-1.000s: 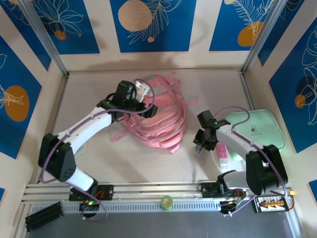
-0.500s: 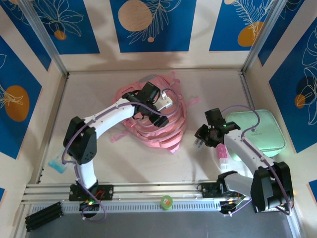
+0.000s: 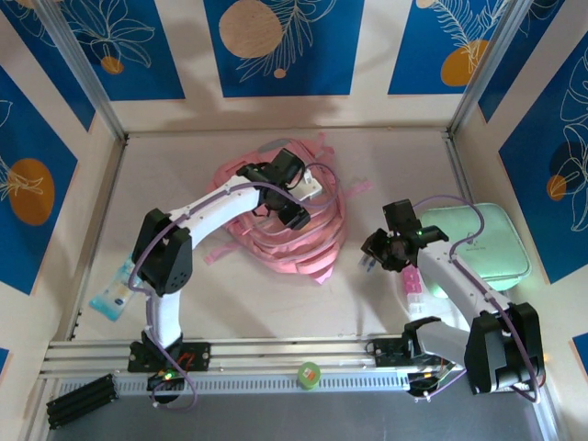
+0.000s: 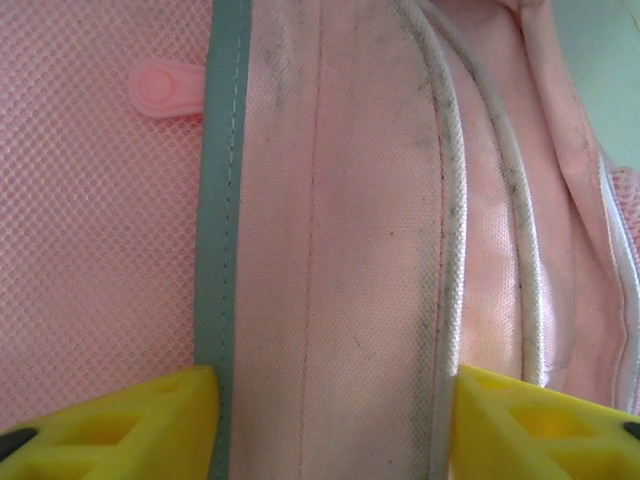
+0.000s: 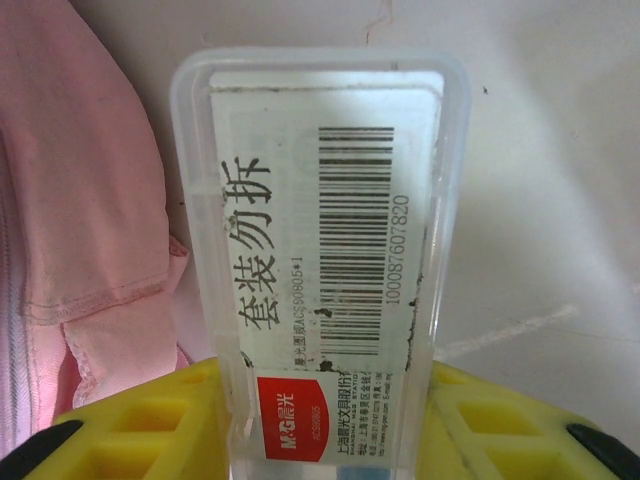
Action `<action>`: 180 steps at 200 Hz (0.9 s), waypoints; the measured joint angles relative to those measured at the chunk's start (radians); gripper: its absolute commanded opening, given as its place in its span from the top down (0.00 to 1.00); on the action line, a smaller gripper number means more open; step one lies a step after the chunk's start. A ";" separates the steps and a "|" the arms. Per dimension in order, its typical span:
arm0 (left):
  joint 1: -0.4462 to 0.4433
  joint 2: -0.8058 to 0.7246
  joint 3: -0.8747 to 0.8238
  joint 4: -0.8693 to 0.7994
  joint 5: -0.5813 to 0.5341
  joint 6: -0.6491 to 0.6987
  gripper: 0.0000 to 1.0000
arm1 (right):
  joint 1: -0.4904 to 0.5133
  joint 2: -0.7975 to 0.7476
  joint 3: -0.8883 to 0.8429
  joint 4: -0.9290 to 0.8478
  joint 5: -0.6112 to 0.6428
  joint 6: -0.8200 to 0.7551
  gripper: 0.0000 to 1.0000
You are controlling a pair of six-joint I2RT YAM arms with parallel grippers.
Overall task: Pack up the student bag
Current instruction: Open the student bag at the center of the table.
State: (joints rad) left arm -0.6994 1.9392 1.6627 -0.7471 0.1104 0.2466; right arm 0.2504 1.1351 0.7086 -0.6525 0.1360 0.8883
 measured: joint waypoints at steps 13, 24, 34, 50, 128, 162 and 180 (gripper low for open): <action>-0.004 0.000 0.002 -0.002 -0.002 -0.006 0.59 | -0.002 0.000 0.000 0.005 -0.005 0.000 0.58; -0.006 0.000 0.002 -0.002 -0.002 -0.005 0.66 | -0.003 -0.004 0.000 0.006 -0.006 0.001 0.58; -0.008 0.000 0.002 -0.001 -0.001 -0.006 0.71 | -0.004 -0.009 0.000 0.008 -0.008 0.003 0.58; -0.008 -0.001 0.002 -0.001 0.004 -0.002 0.75 | -0.005 -0.019 0.000 0.011 -0.010 0.004 0.58; -0.008 0.000 0.020 -0.039 0.073 0.024 1.00 | -0.012 -0.046 -0.004 0.013 -0.010 0.008 0.57; -0.006 -0.002 0.021 -0.039 0.087 0.019 1.00 | -0.013 -0.050 -0.004 0.015 -0.014 0.011 0.57; -0.003 -0.015 0.021 -0.036 0.103 0.006 1.00 | -0.014 -0.058 -0.004 0.029 -0.034 0.011 0.57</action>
State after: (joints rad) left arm -0.7021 1.9240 1.6840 -0.7830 0.2138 0.2523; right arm 0.2367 1.0767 0.7044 -0.6235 0.1024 0.8989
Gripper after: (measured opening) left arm 0.065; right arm 0.430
